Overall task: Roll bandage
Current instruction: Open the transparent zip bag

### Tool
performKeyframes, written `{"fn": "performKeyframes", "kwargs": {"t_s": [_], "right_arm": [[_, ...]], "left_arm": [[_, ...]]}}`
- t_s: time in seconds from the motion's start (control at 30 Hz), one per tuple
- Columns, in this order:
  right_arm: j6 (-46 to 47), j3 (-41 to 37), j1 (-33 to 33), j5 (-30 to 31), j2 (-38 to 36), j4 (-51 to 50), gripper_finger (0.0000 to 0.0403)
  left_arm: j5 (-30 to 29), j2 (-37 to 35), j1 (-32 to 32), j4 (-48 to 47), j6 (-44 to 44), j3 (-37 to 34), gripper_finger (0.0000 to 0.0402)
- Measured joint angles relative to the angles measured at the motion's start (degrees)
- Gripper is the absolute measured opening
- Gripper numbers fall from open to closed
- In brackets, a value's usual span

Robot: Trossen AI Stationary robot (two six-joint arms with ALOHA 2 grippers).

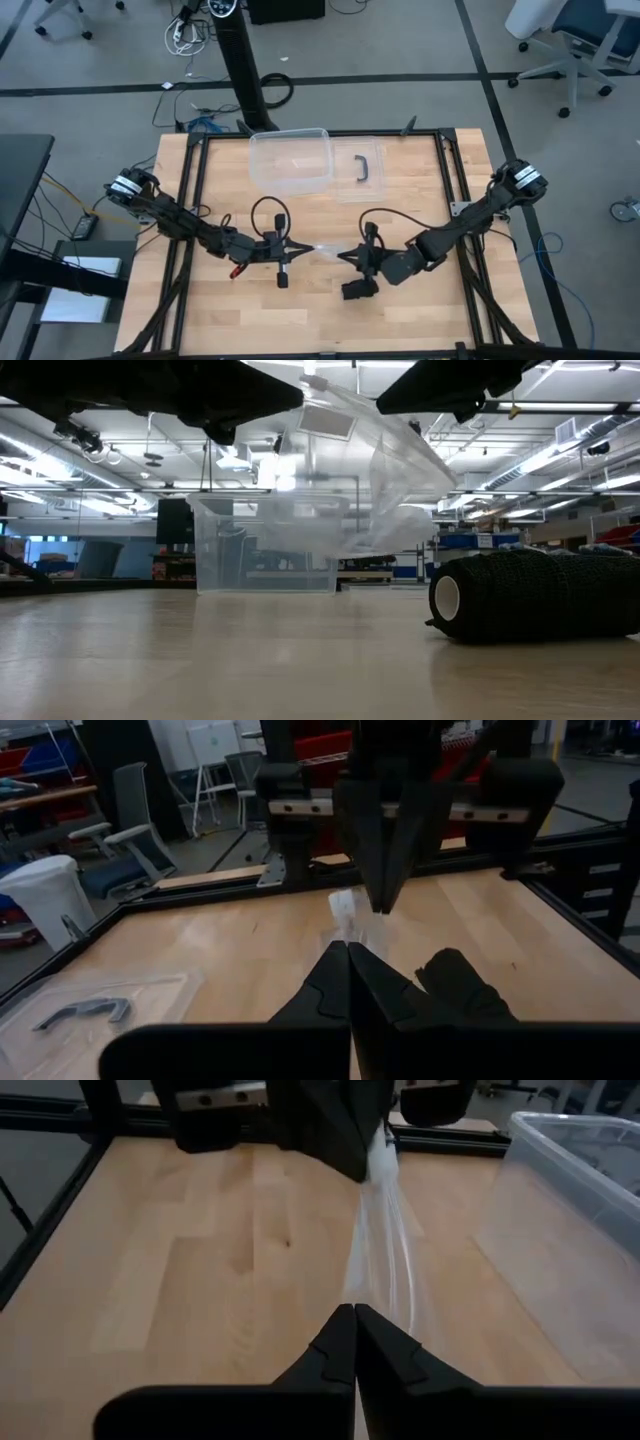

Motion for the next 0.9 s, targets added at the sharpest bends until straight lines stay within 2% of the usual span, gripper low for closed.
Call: {"fn": "performKeyframes", "kwargs": {"t_s": [0.17, 0.43, 0.53, 0.63, 0.8, 0.9], "right_arm": [[-1.8, 0.0, 1.5, 4.2, -0.7, 1.2, 0.0008], [1.2, 0.0, 1.9, 4.0, -0.6, 0.3, 0.0093], [0.6, 0.0, 1.6, 3.0, -0.6, -1.0, 0.0107], [0.4, 0.0, 1.6, 3.0, -1.4, -4.0, 0.0089], [3.9, 0.0, 1.6, 3.2, -2.8, -7.9, 0.0014], [8.8, 0.0, 1.3, 0.8, -2.8, -11.4, 0.0015]], "left_arm": [[0.0, 0.0, 0.0, -0.4, -0.4, 0.0, 0.0000], [0.0, 0.0, 0.0, -0.4, -1.5, 0.0, 0.0000], [0.0, 0.0, 0.0, -0.6, -1.5, 0.0, 0.0000], [0.0, 0.0, 0.0, -1.3, -1.5, 0.0, 0.0000], [0.0, 0.0, 0.0, -1.4, -1.6, 0.0, 0.0000], [0.0, 0.0, 0.0, -1.4, -1.6, 0.0, 0.0000]]}}
